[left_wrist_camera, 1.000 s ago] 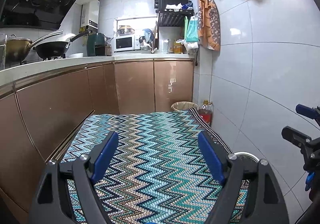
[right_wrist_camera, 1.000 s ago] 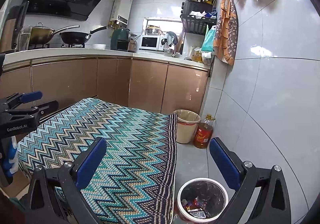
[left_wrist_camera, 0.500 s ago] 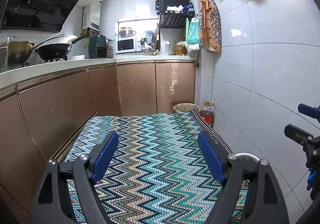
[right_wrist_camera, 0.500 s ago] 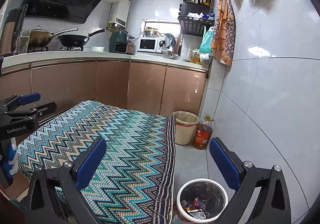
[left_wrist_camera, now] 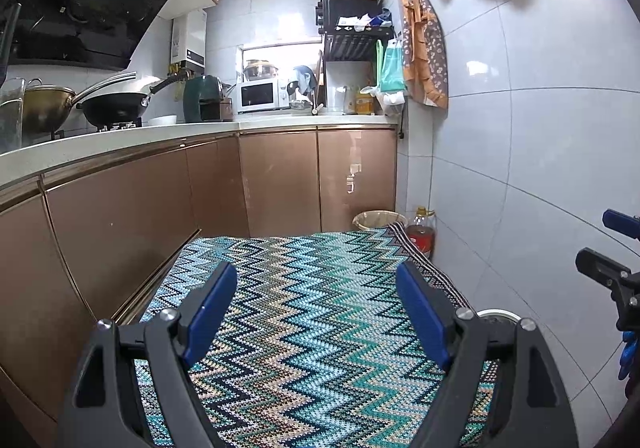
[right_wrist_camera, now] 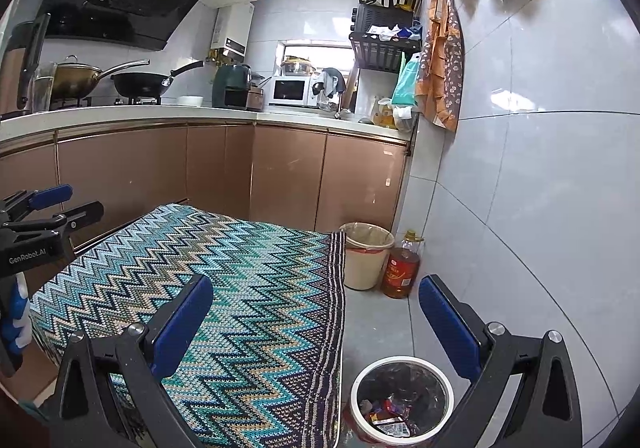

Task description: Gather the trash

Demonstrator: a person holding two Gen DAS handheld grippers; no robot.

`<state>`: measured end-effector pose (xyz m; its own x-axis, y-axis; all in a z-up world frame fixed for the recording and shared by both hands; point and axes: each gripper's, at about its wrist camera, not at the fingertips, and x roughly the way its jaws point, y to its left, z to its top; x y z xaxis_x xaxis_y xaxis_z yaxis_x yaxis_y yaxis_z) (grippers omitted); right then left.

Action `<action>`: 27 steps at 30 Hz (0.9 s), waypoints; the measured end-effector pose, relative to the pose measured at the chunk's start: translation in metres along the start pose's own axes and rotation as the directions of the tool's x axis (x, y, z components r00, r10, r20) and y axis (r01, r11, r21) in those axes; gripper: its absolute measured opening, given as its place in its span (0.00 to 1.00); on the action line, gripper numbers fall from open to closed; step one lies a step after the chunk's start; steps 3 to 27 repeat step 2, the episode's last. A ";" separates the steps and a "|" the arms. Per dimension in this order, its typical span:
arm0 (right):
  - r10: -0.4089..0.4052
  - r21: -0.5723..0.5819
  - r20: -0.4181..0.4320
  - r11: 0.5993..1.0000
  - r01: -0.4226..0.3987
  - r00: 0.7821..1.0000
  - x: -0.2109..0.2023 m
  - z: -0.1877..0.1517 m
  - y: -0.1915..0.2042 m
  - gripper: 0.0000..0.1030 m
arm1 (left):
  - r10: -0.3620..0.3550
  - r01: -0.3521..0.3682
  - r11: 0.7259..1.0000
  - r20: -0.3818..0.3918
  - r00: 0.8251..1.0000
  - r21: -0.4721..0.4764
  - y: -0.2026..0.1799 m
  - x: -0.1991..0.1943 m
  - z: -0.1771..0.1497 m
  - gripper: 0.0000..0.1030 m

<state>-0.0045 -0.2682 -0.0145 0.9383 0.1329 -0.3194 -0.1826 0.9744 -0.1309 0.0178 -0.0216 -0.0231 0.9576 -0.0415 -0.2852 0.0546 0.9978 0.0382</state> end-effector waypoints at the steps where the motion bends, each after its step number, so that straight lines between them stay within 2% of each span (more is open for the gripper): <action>1: -0.001 0.001 0.001 1.000 0.001 1.000 0.000 0.000 0.000 1.00 | 0.002 -0.002 1.000 0.004 1.000 0.001 0.000 -0.001 0.001 0.78; 27: -0.002 0.003 0.003 1.000 0.002 1.000 -0.001 0.000 -0.001 1.00 | 0.004 -0.004 1.000 0.007 1.000 0.001 0.001 -0.001 0.002 0.78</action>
